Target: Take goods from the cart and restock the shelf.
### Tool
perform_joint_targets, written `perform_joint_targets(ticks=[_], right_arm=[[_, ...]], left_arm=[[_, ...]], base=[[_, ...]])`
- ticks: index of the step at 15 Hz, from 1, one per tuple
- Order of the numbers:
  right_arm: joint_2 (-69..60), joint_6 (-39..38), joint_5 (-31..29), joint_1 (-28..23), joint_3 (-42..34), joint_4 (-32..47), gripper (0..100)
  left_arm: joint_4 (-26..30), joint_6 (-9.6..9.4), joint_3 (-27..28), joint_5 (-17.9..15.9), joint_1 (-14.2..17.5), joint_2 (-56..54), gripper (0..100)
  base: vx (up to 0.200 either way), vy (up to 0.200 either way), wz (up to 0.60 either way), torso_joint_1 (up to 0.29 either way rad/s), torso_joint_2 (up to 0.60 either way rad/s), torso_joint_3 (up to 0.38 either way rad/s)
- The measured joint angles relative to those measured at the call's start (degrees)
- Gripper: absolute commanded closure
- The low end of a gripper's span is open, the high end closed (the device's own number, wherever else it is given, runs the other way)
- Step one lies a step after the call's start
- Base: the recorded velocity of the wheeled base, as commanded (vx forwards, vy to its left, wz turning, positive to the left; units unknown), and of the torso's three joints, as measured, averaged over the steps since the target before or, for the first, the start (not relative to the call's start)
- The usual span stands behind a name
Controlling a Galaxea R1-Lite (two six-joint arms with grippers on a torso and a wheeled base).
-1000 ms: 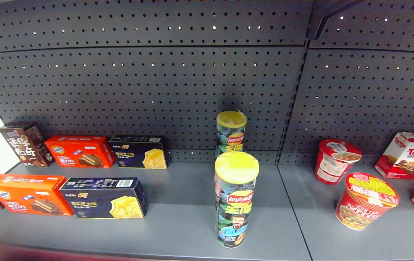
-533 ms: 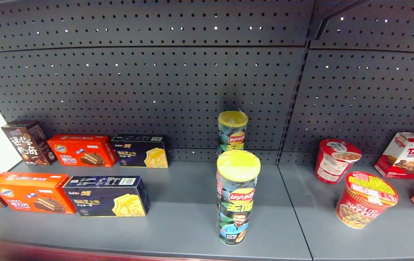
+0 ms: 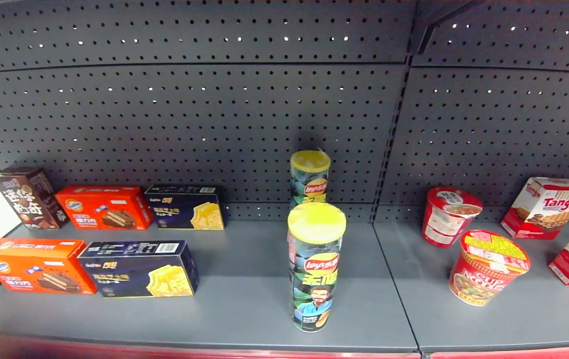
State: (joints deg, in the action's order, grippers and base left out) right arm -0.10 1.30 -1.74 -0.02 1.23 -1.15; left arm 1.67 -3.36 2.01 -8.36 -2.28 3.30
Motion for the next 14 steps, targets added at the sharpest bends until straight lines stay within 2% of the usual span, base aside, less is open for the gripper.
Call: perform_joint_targets(ticks=[13, 14], right_arm=[[0.02, -0.24, -0.02, 0.02, 0.00, 0.04, 0], [0.02, -0.24, 0.00, 0.02, 0.00, 0.02, 0]], left_arm=[[-0.01, -0.09, 0.00, -0.12, 0.02, 0.07, 0], [0.00, -0.13, 0.00, -0.23, 0.00, 0.07, 0]], base=[[0.000, 0.000, 0.00, 0.000, 0.00, 0.000], [0.000, 0.200, 0.00, 0.007, 0.01, 0.007]])
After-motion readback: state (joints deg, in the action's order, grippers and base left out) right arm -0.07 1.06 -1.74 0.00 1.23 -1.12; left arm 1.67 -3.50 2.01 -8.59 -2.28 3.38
